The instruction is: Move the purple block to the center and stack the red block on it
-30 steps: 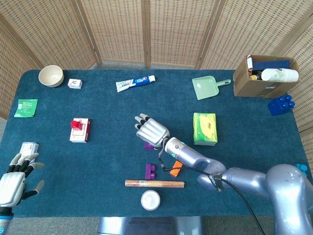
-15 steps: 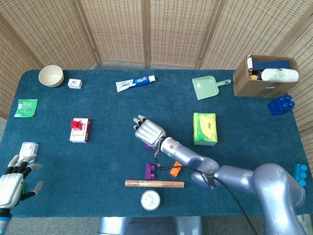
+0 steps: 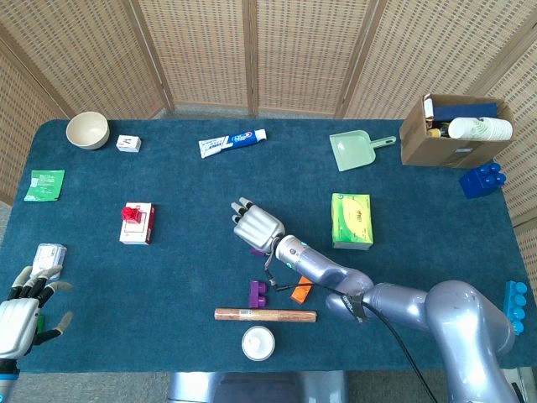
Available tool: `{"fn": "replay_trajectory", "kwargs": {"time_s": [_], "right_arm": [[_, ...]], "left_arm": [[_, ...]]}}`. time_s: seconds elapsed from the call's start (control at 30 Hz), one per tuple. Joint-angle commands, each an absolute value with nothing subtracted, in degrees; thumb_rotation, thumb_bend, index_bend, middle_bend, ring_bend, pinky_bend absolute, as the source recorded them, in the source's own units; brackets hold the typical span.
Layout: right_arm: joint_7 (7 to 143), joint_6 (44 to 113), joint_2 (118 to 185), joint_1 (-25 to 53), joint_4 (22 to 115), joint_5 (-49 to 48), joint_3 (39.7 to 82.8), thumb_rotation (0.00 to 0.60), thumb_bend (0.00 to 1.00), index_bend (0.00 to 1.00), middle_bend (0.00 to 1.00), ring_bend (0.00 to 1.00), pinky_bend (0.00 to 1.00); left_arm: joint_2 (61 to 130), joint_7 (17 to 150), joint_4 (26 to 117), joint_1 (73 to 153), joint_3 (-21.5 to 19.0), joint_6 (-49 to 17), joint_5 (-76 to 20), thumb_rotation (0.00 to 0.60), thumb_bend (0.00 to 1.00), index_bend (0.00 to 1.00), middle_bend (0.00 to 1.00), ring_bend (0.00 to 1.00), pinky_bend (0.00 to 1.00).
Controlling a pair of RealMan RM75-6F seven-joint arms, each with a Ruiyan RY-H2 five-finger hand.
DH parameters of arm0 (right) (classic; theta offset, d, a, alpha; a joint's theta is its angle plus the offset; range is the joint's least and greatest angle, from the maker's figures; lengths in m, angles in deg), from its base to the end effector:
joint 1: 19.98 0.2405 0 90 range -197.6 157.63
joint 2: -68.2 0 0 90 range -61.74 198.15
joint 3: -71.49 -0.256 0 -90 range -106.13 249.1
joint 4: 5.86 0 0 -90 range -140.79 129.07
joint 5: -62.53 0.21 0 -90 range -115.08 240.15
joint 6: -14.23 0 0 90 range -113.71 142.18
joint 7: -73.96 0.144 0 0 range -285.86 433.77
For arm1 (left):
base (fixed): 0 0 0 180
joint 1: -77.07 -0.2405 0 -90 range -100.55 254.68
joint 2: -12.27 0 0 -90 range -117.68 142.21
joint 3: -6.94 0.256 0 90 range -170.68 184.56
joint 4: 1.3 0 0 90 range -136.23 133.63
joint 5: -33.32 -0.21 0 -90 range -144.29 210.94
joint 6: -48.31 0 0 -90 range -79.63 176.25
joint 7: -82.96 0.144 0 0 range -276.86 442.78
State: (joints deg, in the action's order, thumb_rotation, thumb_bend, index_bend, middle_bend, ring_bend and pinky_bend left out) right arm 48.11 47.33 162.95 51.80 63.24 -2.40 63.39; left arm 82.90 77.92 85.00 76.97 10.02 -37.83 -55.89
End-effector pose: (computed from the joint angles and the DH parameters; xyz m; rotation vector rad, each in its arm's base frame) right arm -0.0121 -0.3962 -0.0761 2.3902 -0.3323 0.7198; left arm -0.3321 0.1311 0.1171 -1.3940 -1.0729 -0.8883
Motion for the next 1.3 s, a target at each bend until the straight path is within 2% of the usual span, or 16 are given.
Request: {"fn": "replay_trajectory", "kwargs": {"time_s": [0.03, 0.2, 0.47, 0.73, 1.07, 1.3], "right_arm": [[47.77, 47.21, 163.27, 51.92, 62.97, -2.15, 63.64, 0.600, 0.03, 0.65, 0.26, 0.05, 0.13], [46.91, 46.91, 163.95, 52.26, 62.39, -1.92, 64.19, 0.600, 0.03, 0.65, 0.26, 0.05, 0.13], [45.87, 47.29, 164.05, 52.40, 62.26, -0.05, 64.08, 0.600, 0.03, 0.52, 0.23, 0.01, 0.13], [45.41, 47.71, 163.53, 52.28, 63.02, 0.79, 64.30, 0.600, 0.03, 0.47, 0.23, 0.00, 0.12], [48.71, 50.50, 160.08, 50.54, 67.70, -0.09, 62.89, 0.600, 0.02, 0.46, 0.22, 0.00, 0.12], [52.41, 55.15, 155.46, 47.62, 72.53, -2.13, 61.37, 0.600, 0.03, 0.46, 0.22, 0.00, 0.12]], "left_arm": [[82.94, 77.85, 84.93, 76.93, 10.08, -37.85, -55.98, 0.600, 0.38, 0.34, 0.17, 0.17, 0.00], [83.00, 77.79, 84.84, 76.88, 10.11, -37.88, -56.07, 0.600, 0.38, 0.34, 0.17, 0.17, 0.00], [82.94, 77.64, 84.68, 76.79, 10.01, -38.03, -56.09, 0.600, 0.38, 0.34, 0.17, 0.17, 0.00], [83.13, 77.78, 84.66, 76.89, 9.99, -37.84, -56.18, 0.600, 0.38, 0.34, 0.17, 0.17, 0.00], [83.17, 77.89, 84.70, 77.32, 9.79, -37.70, -56.62, 0.600, 0.38, 0.34, 0.17, 0.17, 0.00], [83.10, 78.37, 85.39, 77.61, 9.78, -37.74, -57.16, 0.600, 0.38, 0.34, 0.17, 0.17, 0.00]]}}
